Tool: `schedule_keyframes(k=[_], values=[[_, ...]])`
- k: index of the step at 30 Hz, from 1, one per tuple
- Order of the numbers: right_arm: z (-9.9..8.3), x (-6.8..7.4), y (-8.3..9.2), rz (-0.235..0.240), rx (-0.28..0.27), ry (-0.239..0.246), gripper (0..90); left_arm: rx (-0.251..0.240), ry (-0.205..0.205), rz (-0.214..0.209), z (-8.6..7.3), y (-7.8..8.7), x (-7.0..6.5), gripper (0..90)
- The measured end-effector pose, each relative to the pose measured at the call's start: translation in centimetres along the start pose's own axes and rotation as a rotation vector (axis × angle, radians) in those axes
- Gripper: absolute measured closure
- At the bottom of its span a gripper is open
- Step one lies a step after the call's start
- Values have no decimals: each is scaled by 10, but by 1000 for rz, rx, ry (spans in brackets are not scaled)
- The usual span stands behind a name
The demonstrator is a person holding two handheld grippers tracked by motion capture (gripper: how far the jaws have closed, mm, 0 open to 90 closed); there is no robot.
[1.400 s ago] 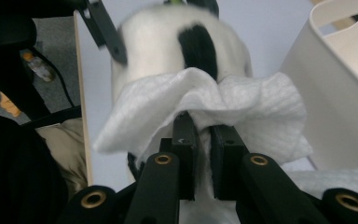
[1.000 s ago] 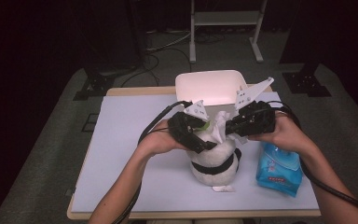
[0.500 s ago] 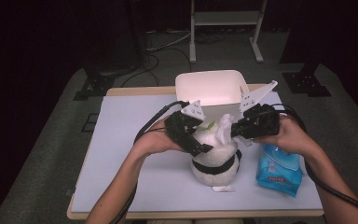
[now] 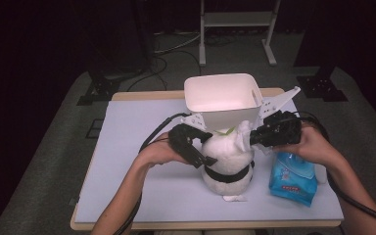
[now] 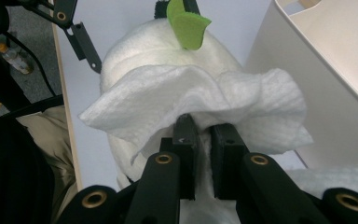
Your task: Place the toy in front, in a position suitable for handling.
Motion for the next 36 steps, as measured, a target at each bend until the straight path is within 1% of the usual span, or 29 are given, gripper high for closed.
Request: schedule_keyframes(k=[1,2,5,8,9,11,14,16,17,19,21,24,26,27,29,32,34,36], values=[[0,0,0,-1,0,-1,814,-10,-1,3,0,-3,0,78],[0,0,-1,-4,2,1,814,-31,8,7,1,-4,1,87],[0,-3,-3,-21,-3,-3,814,-69,25,13,-1,-2,5,209],[0,-5,-1,-15,-20,-10,813,-73,20,31,1,1,5,269],[1,-5,0,-14,-22,-14,813,-68,12,41,2,3,5,277],[3,-5,2,-18,-24,-5,813,-49,-4,55,6,7,3,299],[6,-5,4,-30,-18,3,813,-34,-11,83,10,17,3,312],[8,-5,3,-19,-23,-2,814,-20,-16,98,12,25,3,316],[9,-5,2,-16,-23,1,815,-6,-16,103,12,28,3,316],[12,-4,-1,-5,-23,1,815,23,-29,112,12,32,2,316],[15,-2,-4,0,-20,13,815,36,-30,121,12,35,2,316],[22,1,-5,7,-24,20,814,47,-33,125,12,38,2,316],[28,5,-5,8,-25,35,814,65,-40,128,13,40,1,316],[30,7,-5,4,-21,44,814,77,-50,130,15,41,0,316],[37,11,-6,12,-28,60,813,97,-64,136,17,42,-1,317],[45,16,-9,10,-21,79,813,121,-74,141,18,43,-1,317],[48,17,-11,1,-9,85,813,124,-69,141,18,41,-1,317],[49,17,-13,2,-7,86,812,117,-65,134,16,38,-2,316]])
Point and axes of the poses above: each handheld gripper's, and its own axes: y roughly backward along the jaws, z roughly out of its top, x roughly to its left, the point moved 5 cm from there along -y, roughly forward along the jaws, and after that the axes turned 11 degrees about -y, right-handed, at the moved point
